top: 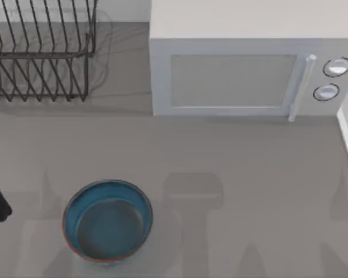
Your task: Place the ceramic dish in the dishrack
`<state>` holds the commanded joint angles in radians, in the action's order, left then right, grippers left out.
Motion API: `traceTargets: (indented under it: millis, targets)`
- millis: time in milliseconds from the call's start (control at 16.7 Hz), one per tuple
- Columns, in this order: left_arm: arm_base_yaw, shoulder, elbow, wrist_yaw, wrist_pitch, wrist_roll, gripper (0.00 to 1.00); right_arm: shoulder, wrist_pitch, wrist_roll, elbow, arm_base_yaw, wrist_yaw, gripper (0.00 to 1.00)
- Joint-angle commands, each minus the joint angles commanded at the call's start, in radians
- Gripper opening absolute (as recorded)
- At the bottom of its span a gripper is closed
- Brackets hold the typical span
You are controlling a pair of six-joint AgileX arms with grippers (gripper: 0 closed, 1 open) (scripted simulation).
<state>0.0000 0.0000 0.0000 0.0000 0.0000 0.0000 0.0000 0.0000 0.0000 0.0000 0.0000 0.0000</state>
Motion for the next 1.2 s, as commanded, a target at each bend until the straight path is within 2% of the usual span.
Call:
traceTargets:
  millis: [240,480,1200]
  targets:
    - [-0.02,0.032,0.032,0.001,-0.028,-0.019,1.0,0.0,0.0,0.0,0.0,0.0,0.0,1.0]
    - [-0.123,0.222,0.217,0.004,-0.177,-0.12,1.0,0.0,0.0,0.0,0.0,0.0,0.0,1.0]
    - [-0.602,1.395,1.082,0.0,-0.94,-0.582,1.0,0.0,0.0,0.0,0.0,0.0,0.0,1.0]
